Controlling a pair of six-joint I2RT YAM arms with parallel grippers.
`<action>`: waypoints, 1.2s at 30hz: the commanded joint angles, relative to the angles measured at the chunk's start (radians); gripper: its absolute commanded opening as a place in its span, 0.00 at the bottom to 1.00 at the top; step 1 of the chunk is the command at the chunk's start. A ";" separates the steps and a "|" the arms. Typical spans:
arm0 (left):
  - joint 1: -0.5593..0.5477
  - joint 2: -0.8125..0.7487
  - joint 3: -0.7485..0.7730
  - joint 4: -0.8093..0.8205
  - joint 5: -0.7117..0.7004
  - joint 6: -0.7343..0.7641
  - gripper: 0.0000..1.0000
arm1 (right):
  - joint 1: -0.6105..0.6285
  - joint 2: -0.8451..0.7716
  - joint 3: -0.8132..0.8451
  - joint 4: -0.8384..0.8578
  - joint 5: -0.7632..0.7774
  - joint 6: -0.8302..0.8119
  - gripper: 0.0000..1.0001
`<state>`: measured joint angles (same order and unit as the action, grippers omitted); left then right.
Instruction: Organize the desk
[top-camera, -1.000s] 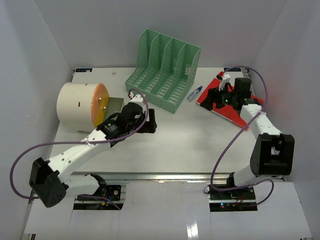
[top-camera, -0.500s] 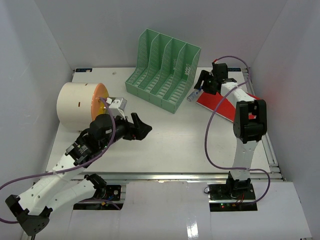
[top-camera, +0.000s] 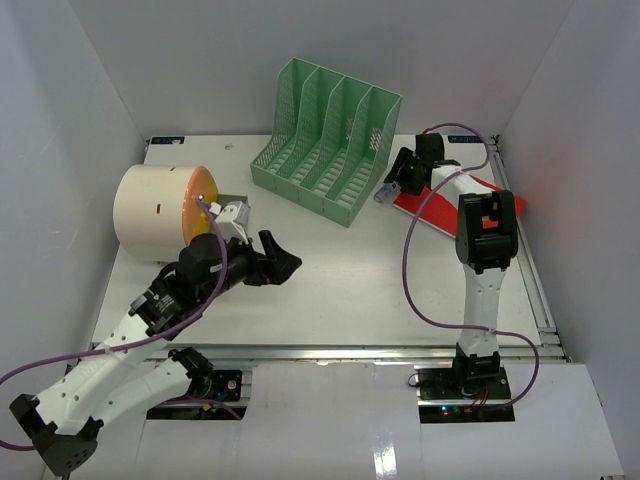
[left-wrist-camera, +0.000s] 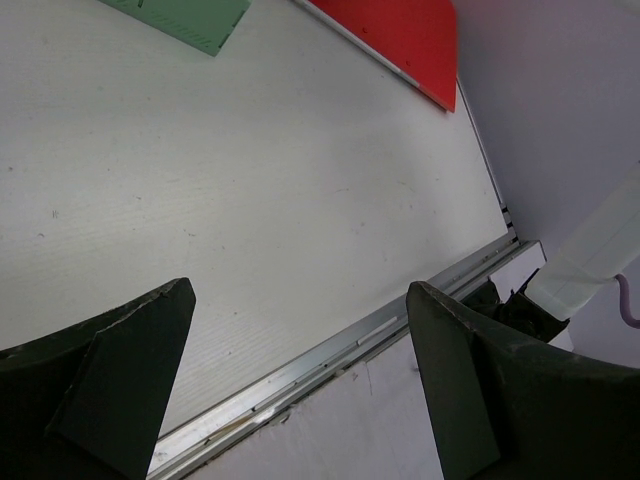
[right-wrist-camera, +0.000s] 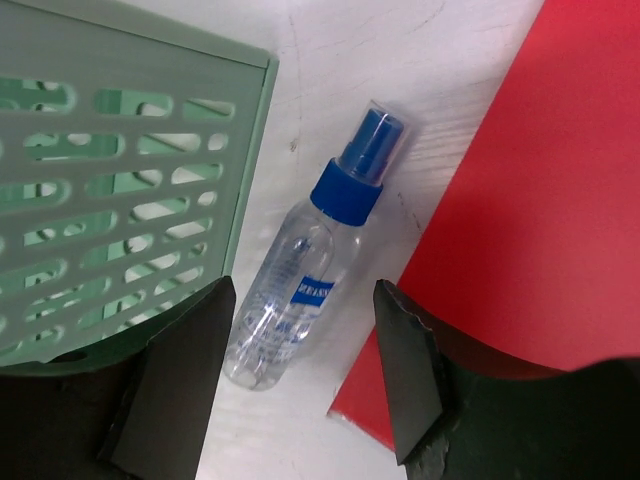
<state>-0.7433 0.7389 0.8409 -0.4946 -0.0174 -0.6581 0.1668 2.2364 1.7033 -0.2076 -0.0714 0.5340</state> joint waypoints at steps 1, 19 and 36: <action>-0.001 -0.040 -0.028 -0.001 0.002 -0.029 0.98 | 0.011 0.042 0.054 0.036 0.040 0.017 0.63; -0.001 -0.031 -0.117 0.135 0.110 -0.095 0.98 | 0.008 -0.149 -0.250 0.268 -0.024 -0.023 0.12; -0.001 0.019 -0.089 0.274 0.173 -0.041 0.98 | 0.030 -0.622 -0.662 0.497 -0.625 -0.205 0.08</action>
<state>-0.7433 0.8096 0.6692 -0.1939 0.1730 -0.7493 0.1323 1.6649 1.0502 0.2227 -0.4427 0.4574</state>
